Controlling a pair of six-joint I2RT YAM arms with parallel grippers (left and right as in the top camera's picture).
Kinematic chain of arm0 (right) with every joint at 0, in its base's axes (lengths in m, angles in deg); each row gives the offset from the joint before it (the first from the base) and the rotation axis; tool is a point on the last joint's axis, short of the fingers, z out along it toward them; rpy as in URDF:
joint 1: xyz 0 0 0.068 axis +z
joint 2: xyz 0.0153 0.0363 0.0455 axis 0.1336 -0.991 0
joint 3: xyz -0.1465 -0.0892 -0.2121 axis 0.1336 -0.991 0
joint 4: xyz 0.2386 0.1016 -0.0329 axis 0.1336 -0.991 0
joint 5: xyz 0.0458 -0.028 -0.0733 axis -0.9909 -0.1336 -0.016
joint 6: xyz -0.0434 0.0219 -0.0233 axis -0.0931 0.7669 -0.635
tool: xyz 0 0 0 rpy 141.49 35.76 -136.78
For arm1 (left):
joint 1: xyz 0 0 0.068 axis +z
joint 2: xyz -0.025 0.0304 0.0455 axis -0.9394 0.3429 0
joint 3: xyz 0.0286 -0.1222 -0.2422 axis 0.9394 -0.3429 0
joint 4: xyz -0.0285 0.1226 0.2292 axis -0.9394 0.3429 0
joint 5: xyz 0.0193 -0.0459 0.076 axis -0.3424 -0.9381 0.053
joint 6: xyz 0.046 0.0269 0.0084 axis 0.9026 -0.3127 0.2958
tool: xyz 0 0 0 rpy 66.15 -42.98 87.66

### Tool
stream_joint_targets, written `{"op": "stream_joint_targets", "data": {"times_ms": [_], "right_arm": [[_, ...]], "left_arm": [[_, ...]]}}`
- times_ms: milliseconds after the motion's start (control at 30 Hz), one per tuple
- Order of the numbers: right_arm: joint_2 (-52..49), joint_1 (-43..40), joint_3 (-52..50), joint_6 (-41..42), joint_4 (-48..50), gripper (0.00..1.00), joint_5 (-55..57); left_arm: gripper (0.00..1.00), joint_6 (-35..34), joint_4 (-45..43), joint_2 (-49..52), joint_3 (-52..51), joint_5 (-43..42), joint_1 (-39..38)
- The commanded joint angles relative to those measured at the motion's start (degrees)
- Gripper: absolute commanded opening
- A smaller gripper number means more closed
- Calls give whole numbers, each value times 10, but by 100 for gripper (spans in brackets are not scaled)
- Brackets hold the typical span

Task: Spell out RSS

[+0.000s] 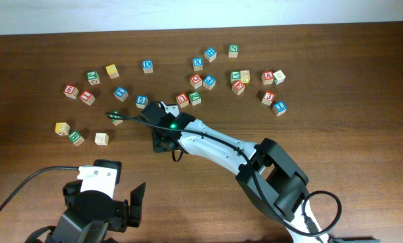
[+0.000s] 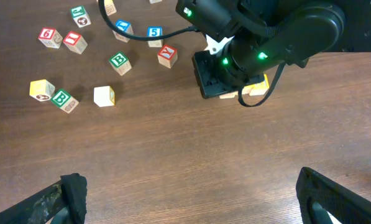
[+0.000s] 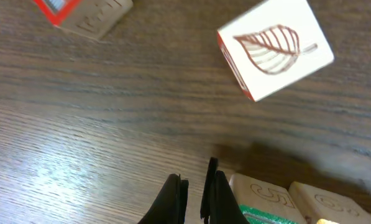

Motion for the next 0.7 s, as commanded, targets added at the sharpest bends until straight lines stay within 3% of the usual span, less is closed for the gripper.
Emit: {"op": "stream_joint_targets", "data": {"times_ms": [0,200,400,600,667], "right_arm": [[-7,-2,5,3,-11,4,9],[1,-2,26,2,-19,4,-8],[58,-42,126,-43,-62,4,-4],[139,-182,178,-49,-320,4,25],[177,-232,178,-97,-379,4,26]], "left_arm": [[99,-7,-1,-1,0,0,0],[99,-7,-1,-1,0,0,0],[99,-7,-2,-1,0,0,0],[99,-7,-1,-1,0,0,0],[99,-7,-1,-1,0,0,0]]}}
